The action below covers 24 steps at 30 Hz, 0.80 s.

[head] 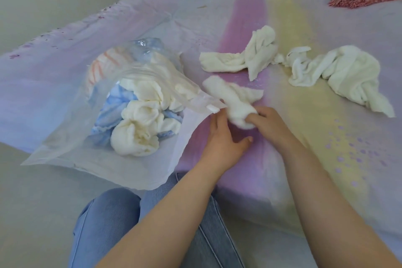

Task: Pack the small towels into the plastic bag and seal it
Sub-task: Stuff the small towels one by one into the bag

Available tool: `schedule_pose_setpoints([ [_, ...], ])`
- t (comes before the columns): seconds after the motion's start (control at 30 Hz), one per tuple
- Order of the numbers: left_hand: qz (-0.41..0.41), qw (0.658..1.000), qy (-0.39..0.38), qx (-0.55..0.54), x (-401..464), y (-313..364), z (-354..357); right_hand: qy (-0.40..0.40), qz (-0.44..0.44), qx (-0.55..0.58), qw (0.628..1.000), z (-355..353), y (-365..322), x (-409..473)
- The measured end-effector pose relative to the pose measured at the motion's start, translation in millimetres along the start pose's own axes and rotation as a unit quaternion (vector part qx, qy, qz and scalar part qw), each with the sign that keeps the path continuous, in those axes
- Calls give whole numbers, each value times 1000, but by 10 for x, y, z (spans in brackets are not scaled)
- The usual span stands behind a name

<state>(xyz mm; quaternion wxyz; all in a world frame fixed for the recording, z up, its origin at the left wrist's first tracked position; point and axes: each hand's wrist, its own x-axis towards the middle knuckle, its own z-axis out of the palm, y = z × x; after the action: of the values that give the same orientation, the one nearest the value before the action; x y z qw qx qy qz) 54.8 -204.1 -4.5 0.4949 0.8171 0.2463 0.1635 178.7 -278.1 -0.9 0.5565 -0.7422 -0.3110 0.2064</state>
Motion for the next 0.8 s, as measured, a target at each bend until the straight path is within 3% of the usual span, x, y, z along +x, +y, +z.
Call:
schedule_pose_setpoints([
  [0.13,35,998,-48,2,-192,42,-35,-81,4,74,994,-157,-99,-757],
  [0.23,79,994,-80,-7,-411,65,-82,-22,-1,48,999,-217,-106,-923],
  [0.33,76,995,-30,-57,-620,110,-197,19,12,-34,999,-123,-99,-1002],
  [0.37,87,994,-19,-71,-687,127,-252,1,14,-15,1000,-73,-113,-1048],
  [0.47,140,984,-18,-112,-857,134,-405,-100,36,186,977,120,-166,-1207],
  [0.53,183,980,-18,-82,-983,153,-514,-151,41,219,963,257,-227,-1310],
  [0.6,228,974,9,-1,-1082,147,-635,-129,19,208,969,386,-326,-1363],
  [0.67,270,957,84,64,-1179,81,-787,-79,-18,226,971,495,-457,-1381],
  [0.8,253,954,161,-5,-1440,-169,-1037,-7,-108,326,939,664,-864,-1368],
])
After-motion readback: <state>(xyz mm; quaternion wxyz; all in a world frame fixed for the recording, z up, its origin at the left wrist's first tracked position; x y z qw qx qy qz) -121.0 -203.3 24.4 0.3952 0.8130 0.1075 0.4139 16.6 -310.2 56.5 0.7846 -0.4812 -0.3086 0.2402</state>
